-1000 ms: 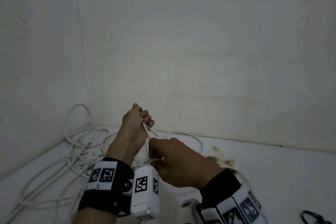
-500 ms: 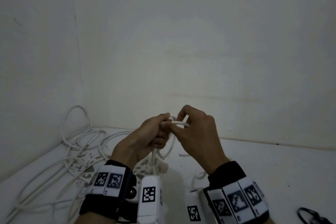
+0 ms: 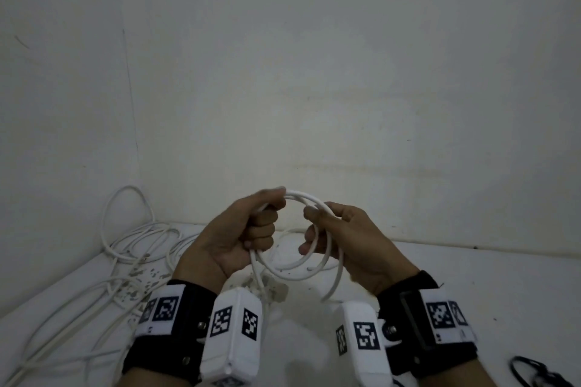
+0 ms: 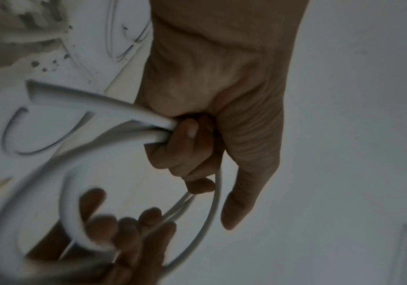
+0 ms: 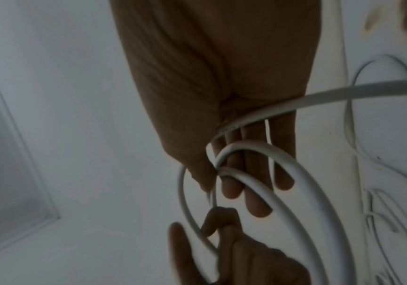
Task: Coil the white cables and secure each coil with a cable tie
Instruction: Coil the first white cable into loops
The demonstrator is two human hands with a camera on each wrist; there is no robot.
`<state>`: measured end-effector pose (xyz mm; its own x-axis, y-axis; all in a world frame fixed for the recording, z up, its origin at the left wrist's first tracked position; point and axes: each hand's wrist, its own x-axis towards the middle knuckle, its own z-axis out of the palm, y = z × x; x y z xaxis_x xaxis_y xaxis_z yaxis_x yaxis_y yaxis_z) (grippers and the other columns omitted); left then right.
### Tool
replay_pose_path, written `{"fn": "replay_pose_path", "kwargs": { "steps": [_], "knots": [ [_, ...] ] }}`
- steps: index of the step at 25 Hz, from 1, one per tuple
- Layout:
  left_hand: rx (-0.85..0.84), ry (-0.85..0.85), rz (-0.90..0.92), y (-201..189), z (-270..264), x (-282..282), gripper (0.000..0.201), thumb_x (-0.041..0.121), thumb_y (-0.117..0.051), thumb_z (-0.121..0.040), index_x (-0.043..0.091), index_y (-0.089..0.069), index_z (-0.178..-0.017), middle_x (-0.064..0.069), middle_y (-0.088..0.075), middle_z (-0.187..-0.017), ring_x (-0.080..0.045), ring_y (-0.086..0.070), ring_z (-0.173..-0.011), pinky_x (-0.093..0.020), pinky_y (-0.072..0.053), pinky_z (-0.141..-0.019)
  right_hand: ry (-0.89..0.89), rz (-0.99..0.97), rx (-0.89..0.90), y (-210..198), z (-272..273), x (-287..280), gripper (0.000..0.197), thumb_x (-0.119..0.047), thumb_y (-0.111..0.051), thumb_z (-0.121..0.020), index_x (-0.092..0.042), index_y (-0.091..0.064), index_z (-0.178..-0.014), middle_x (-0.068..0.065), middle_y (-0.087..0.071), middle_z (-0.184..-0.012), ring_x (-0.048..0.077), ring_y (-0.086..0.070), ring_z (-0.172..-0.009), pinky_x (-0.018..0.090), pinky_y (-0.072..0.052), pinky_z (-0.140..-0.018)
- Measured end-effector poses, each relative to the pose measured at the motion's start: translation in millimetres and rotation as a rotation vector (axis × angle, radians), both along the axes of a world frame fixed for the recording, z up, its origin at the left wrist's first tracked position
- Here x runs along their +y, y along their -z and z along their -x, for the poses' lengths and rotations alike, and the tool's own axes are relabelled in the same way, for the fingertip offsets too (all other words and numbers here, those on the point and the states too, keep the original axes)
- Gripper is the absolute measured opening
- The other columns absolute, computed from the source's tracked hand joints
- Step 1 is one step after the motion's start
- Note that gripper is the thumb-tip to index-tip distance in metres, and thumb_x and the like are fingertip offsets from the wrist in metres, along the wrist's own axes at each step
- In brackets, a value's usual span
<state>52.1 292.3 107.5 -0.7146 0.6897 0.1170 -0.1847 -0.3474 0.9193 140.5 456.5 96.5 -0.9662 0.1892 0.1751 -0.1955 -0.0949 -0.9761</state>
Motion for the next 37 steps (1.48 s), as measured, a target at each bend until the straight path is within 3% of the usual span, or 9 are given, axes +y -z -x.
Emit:
{"fn": "replay_pose_path", "kwargs": {
  "steps": [2,5,11,15,21,27,31,34,37],
  "knots": [
    [0.070,-0.105,0.110,0.3,-0.4,0.6,0.018,0.022,-0.069,-0.082,0.015,-0.054,-0.074,0.009,-0.019,-0.050,-0.003,-0.015,-0.036,-0.017,-0.013,-0.035,-0.016,0.116,-0.003,-1.3,3.2,-5.1,0.020,-0.015,-0.069,-0.091,0.001,-0.062,-0.099,0.006,-0.045,-0.055,0.021,-0.047,-0.047,0.033,-0.053,-0.057],
    [0.052,-0.230,0.169,1.7,1.0,6.3,0.015,0.018,-0.060,-0.095,0.009,-0.061,-0.082,0.008,-0.022,-0.051,-0.003,-0.018,-0.037,-0.016,-0.015,-0.035,0.030,0.116,-0.019,-3.5,8.4,-11.5,0.016,-0.017,-0.069,-0.092,-0.006,-0.058,-0.090,0.000,-0.033,-0.053,0.016,-0.031,-0.044,0.030,-0.040,-0.047],
    [-0.257,-0.276,-0.034,0.5,11.1,7.6,0.027,0.017,-0.064,-0.086,0.015,-0.048,-0.064,0.011,-0.029,-0.040,-0.003,-0.018,-0.027,-0.014,-0.014,-0.029,-0.006,0.145,-0.161,6.4,10.2,-25.2,0.041,-0.037,-0.068,-0.091,-0.016,-0.045,-0.065,0.001,-0.035,-0.056,0.015,-0.035,-0.049,0.028,-0.042,-0.050],
    [-0.152,-0.310,-0.007,2.7,9.7,9.4,0.028,0.019,-0.062,-0.089,0.015,-0.046,-0.066,0.010,-0.024,-0.040,-0.003,-0.016,-0.029,-0.016,-0.014,-0.030,0.168,-0.017,-0.167,2.6,11.6,-29.3,0.052,-0.054,-0.070,-0.084,-0.012,-0.048,-0.064,0.003,-0.039,-0.052,0.017,-0.041,-0.044,0.027,-0.048,-0.048],
    [-0.195,-0.079,-0.084,-1.7,6.7,3.5,0.035,0.039,-0.052,-0.088,0.009,-0.054,-0.069,0.010,-0.018,-0.047,-0.006,-0.014,-0.036,-0.020,-0.014,-0.037,0.276,0.048,-0.093,-0.6,7.7,-17.8,0.051,-0.049,-0.074,-0.083,-0.008,-0.050,-0.062,0.006,-0.042,-0.052,0.018,-0.042,-0.042,0.026,-0.049,-0.045],
    [-0.121,-0.181,-0.067,1.9,4.2,14.2,0.037,0.033,-0.041,-0.103,0.015,-0.048,-0.071,0.011,-0.019,-0.047,-0.003,-0.017,-0.034,-0.016,-0.021,-0.031,0.223,0.063,-0.057,5.0,10.6,-16.0,0.044,-0.046,-0.070,-0.087,-0.007,-0.055,-0.074,0.008,-0.048,-0.052,0.020,-0.053,-0.045,0.031,-0.054,-0.047],
    [-0.050,-0.339,-0.008,0.6,10.5,7.7,0.034,0.033,-0.045,-0.103,0.016,-0.047,-0.073,0.011,-0.023,-0.046,-0.003,-0.017,-0.033,-0.017,-0.016,-0.029,0.104,-0.080,-0.091,6.8,2.7,-2.9,0.035,-0.041,-0.069,-0.089,-0.006,-0.065,-0.088,0.012,-0.065,-0.071,0.027,-0.065,-0.059,0.037,-0.058,-0.056],
    [-0.009,-0.515,-0.008,-1.3,18.7,-3.0,0.035,0.031,-0.046,-0.103,0.016,-0.047,-0.071,0.010,-0.024,-0.043,-0.004,-0.017,-0.032,-0.016,-0.015,-0.030,-0.051,-0.272,-0.118,6.8,-5.9,12.8,0.027,-0.032,-0.062,-0.097,-0.005,-0.064,-0.093,0.012,-0.059,-0.066,0.025,-0.059,-0.056,0.033,-0.053,-0.060],
    [-0.081,-0.564,-0.128,-1.3,26.4,-13.3,0.036,0.030,-0.044,-0.103,0.016,-0.046,-0.070,0.010,-0.023,-0.041,-0.004,-0.017,-0.030,-0.016,-0.014,-0.030,-0.130,-0.363,-0.135,11.9,-6.2,21.6,0.029,-0.028,-0.053,-0.102,-0.002,-0.067,-0.105,0.010,-0.057,-0.069,0.026,-0.059,-0.068,0.038,-0.053,-0.074]
  ]
}}
